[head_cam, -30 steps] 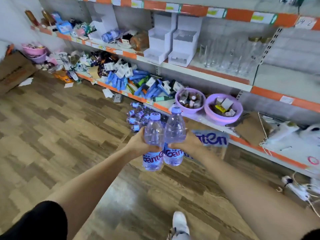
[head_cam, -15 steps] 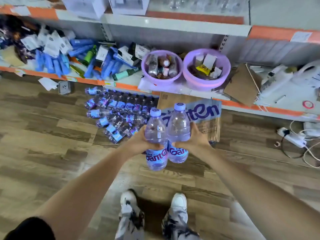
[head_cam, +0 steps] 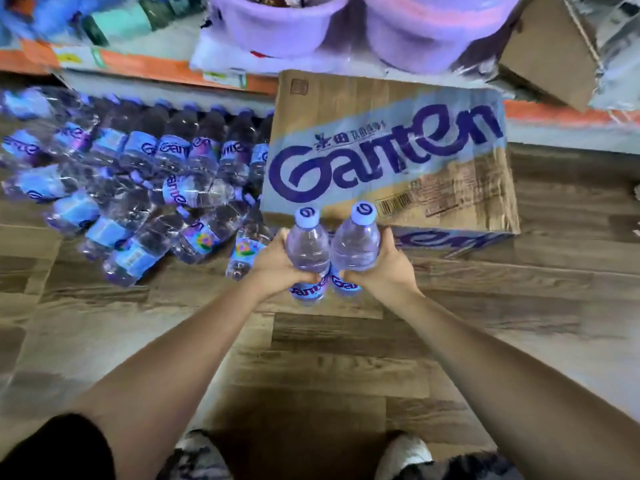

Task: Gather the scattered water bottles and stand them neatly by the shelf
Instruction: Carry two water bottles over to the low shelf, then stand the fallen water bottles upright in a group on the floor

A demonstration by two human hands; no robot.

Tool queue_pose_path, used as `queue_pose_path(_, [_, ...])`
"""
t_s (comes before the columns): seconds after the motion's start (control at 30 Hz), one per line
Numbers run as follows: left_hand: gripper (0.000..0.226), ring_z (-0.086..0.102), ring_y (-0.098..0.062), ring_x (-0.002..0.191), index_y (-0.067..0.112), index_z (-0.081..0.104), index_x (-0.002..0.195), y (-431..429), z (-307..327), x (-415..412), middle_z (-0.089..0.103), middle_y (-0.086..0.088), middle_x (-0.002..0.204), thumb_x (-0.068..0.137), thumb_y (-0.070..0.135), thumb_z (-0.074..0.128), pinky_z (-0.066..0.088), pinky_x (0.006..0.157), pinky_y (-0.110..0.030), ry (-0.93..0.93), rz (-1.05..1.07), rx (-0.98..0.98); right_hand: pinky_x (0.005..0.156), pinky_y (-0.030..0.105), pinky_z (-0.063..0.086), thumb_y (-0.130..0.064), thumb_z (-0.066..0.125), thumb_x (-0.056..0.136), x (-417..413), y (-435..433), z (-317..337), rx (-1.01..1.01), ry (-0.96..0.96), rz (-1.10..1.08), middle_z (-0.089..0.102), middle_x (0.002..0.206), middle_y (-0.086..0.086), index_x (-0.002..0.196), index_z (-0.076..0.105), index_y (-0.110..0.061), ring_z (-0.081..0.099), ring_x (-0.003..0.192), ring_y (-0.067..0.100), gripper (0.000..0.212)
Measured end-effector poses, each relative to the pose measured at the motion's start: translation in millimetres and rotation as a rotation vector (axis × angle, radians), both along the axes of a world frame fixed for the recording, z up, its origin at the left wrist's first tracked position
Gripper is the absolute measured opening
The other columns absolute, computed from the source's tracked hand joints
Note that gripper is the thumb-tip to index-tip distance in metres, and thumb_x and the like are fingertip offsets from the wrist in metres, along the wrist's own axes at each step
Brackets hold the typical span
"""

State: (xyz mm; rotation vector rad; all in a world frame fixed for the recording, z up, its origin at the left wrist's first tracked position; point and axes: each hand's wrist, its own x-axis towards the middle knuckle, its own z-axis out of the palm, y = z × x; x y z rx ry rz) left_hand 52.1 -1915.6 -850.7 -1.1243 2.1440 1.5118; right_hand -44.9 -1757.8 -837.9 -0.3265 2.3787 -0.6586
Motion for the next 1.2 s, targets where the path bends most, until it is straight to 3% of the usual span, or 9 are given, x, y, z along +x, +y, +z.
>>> queue_pose_path(0.1, [0.063,0.059,-0.02,0.1,0.036,0.046,0.094,3.0,-33.1,-2.3,0.062,-0.01,0.109,0.048,0.027,0.087,0.047,0.096,-0.035,0.041,-0.02,-0.083,0.084,0.034,0.047,-0.035,0.08,0.065,1.1,-2.8,-36.9,-0.011,0.072,-0.008,0.065,0.116,0.007,0.126,0.037,-0.012,0.058,0.112,0.033,0.078])
queue_pose_path(0.23, [0.069,0.061,-0.03,0.109,0.007,0.045,0.113,2.2,-56.7,-8.9,0.065,-0.01,0.115,0.06,0.023,0.086,0.045,0.08,-0.031,0.066,-0.014,-0.24,0.087,0.035,0.049,-0.031,0.079,0.066,5.9,-5.9,-65.3,-0.065,0.114,-0.065,0.066,0.115,0.007,0.131,0.035,-0.014,0.06,0.111,0.033,0.08])
queue_pose_path(0.4, [0.072,0.056,-0.03,0.113,0.008,0.045,0.116,-2.2,-78.4,-11.0,0.062,-0.008,0.117,0.059,0.02,0.087,0.04,0.078,-0.028,0.118,-0.012,-0.302,0.09,0.032,0.05,-0.024,0.082,0.065,4.8,-11.0,-88.2,-0.145,0.104,-0.085,0.065,0.116,0.0,0.116,0.042,-0.019,0.061,0.11,0.023,0.065])
queue_pose_path(0.5, [0.075,0.046,-0.029,0.122,0.006,0.045,0.117,-3.7,-84.3,-8.2,0.058,-0.01,0.119,0.057,0.021,0.088,0.04,0.086,-0.03,0.117,-0.015,-0.349,0.086,0.028,0.047,-0.023,0.083,0.065,6.2,-14.5,-96.2,-0.156,0.107,-0.096,0.064,0.116,0.001,0.112,0.043,-0.018,0.06,0.11,0.022,0.062])
queue_pose_path(0.6, [0.072,0.053,-0.029,0.116,0.01,0.044,0.114,-6.3,-86.7,-7.1,0.062,-0.008,0.116,0.058,0.021,0.087,0.038,0.08,-0.027,0.105,-0.016,-0.317,0.081,0.024,0.042,-0.019,0.082,0.067,9.1,-16.1,-102.9,-0.183,0.1,-0.123,0.061,0.119,0.001,0.114,0.043,-0.016,0.059,0.109,0.021,0.062])
queue_pose_path(0.8, [0.081,0.052,-0.028,0.122,0.011,0.035,0.125,-12.5,-83.4,-3.2,0.055,-0.008,0.129,0.064,0.028,0.085,0.043,0.092,-0.034,-0.014,-0.148,-0.244,0.102,0.034,0.043,-0.018,0.082,0.07,21.1,-15.8,-109.3,-0.144,0.004,-0.164,0.045,0.142,0.005,0.142,0.021,-0.012,0.049,0.129,0.025,0.095])
queue_pose_path(0.93, [0.091,0.045,-0.03,0.129,0.011,0.025,0.142,-32.6,-54.9,-0.2,0.043,-0.012,0.142,0.071,0.027,0.08,0.039,0.102,-0.036,-0.059,-0.41,-0.27,0.116,0.039,0.03,-0.045,0.086,0.058,29.2,-21.4,-71.7,-0.078,0.039,-0.076,0.024,0.152,0.004,0.15,0.007,-0.014,0.026,0.142,0.021,0.125])
queue_pose_path(1.1, [0.082,0.041,-0.03,0.133,0.013,0.017,0.147,-97.9,-12.0,12.5,0.035,-0.015,0.149,0.084,0.029,0.067,0.038,0.106,-0.038,-0.082,-0.644,-0.384,0.109,0.039,0.036,-0.056,0.062,0.08,35.6,-43.3,-4.9,0.077,0.232,0.039,0.029,0.148,0.01,0.15,0.011,-0.012,0.033,0.138,0.027,0.097])
queue_pose_path(1.2, [0.08,0.022,-0.026,0.144,0.016,0.012,0.15,-144.6,19.7,18.8,0.011,-0.005,0.159,0.088,0.036,0.06,0.025,0.114,-0.036,-0.024,-0.711,-0.53,0.105,0.042,0.04,-0.057,0.039,0.092,36.9,-73.9,25.7,0.227,0.351,-0.038,0.031,0.149,0.015,0.149,0.019,-0.011,0.037,0.135,0.032,0.075])
